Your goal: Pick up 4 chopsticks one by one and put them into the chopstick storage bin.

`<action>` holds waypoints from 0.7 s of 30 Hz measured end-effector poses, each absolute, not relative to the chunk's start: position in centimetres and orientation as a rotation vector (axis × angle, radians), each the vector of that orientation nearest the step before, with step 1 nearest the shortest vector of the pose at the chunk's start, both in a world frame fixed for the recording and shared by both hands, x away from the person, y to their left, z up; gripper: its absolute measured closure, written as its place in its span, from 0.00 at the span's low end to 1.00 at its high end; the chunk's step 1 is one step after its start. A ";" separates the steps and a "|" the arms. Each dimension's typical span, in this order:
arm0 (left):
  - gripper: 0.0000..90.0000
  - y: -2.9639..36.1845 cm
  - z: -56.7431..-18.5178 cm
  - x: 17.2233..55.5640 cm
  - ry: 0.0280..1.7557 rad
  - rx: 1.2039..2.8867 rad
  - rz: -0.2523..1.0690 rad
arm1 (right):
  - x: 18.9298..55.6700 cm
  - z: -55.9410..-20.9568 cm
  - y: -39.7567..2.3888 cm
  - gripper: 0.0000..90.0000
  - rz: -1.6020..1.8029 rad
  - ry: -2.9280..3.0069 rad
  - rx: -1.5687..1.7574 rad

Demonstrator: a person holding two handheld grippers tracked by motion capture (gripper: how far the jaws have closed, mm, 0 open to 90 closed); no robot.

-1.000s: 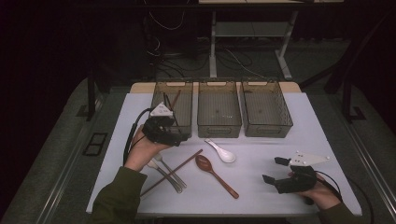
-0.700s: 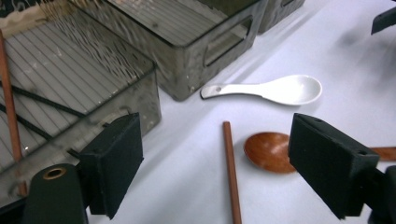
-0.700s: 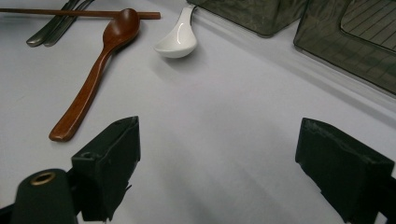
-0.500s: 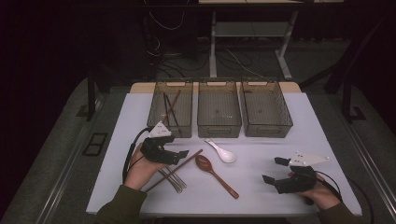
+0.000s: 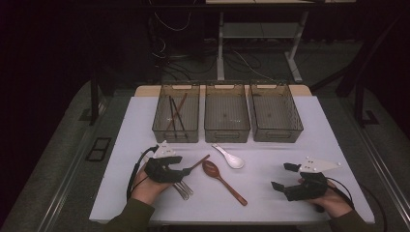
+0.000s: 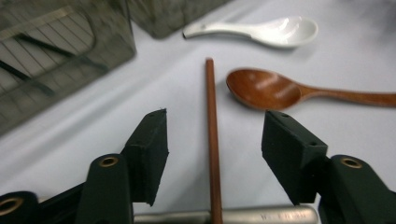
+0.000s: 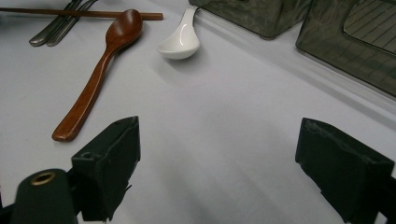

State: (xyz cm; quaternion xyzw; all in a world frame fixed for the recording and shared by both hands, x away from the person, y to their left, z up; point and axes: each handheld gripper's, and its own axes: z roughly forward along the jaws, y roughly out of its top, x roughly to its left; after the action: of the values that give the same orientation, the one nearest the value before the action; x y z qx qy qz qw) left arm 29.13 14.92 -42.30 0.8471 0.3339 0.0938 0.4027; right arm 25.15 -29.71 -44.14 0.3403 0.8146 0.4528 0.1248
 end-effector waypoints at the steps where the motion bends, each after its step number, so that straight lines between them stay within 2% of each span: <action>1: 0.48 14.9 -42.5 29.0 0.845 2.144 0.230 | 25.1 -44.1 -29.7 0.15 1.320 2.374 0.990; 13: 0.68 14.3 -44.1 29.1 0.848 2.279 0.209 | 25.2 -44.2 -29.6 0.15 1.315 2.375 0.991; 21: 0.78 14.3 -44.1 29.1 0.854 2.290 0.234 | 25.2 -44.2 -29.6 0.15 1.313 2.379 0.987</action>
State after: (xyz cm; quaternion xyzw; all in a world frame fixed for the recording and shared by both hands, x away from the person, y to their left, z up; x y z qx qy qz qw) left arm 29.13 14.26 -44.10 0.8783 0.3274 0.0898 0.3366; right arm 25.21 -29.62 -44.25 0.3388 0.8165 0.4505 0.1251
